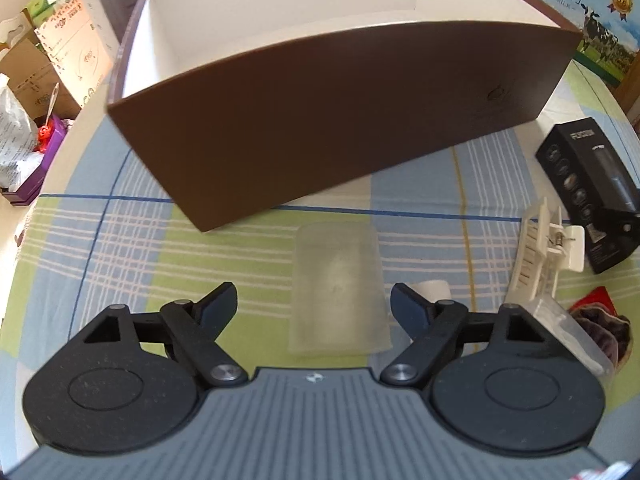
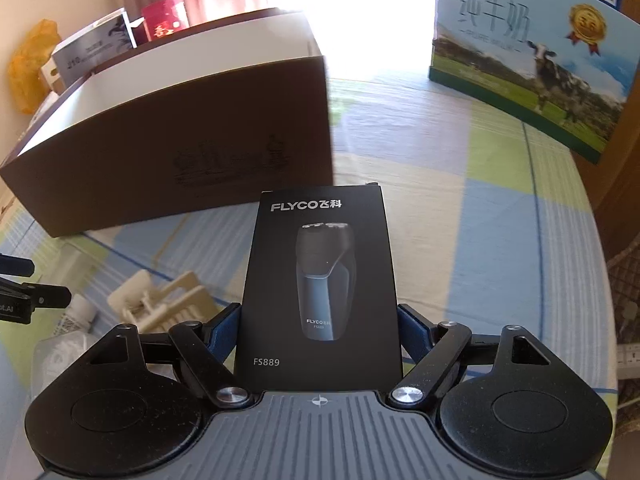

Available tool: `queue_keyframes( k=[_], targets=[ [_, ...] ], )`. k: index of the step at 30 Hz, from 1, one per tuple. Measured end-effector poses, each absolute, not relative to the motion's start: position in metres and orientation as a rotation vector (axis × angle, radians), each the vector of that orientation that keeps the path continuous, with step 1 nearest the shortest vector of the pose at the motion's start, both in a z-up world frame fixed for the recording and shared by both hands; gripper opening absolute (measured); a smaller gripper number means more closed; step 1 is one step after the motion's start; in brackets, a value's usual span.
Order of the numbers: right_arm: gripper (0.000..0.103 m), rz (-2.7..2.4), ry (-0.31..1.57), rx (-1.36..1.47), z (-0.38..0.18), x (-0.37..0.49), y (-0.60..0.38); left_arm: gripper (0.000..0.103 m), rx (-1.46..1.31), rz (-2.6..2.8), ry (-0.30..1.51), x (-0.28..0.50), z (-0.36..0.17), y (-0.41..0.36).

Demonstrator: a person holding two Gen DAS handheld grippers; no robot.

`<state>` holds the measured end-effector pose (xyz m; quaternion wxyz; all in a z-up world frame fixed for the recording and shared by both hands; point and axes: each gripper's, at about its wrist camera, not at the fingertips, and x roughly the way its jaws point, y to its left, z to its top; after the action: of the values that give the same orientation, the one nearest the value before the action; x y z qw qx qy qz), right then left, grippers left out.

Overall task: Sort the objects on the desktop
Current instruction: 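Grasp the clear cup with the left tool while the right tool grasps the black FLYCO box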

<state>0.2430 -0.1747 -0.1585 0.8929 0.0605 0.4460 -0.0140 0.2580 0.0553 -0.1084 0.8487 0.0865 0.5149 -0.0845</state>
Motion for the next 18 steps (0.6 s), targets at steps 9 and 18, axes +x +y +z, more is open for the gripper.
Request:
queue_keyframes(
  k=[9, 18],
  targets=[
    [0.085, -0.042, 0.924, 0.111, -0.156, 0.246, -0.182, 0.056, 0.166, -0.210, 1.100, 0.272, -0.119, 0.052],
    [0.088, -0.057, 0.919, 0.074, -0.160, 0.265, -0.177, 0.048, 0.172, -0.199, 1.085, 0.270, -0.117, 0.054]
  ],
)
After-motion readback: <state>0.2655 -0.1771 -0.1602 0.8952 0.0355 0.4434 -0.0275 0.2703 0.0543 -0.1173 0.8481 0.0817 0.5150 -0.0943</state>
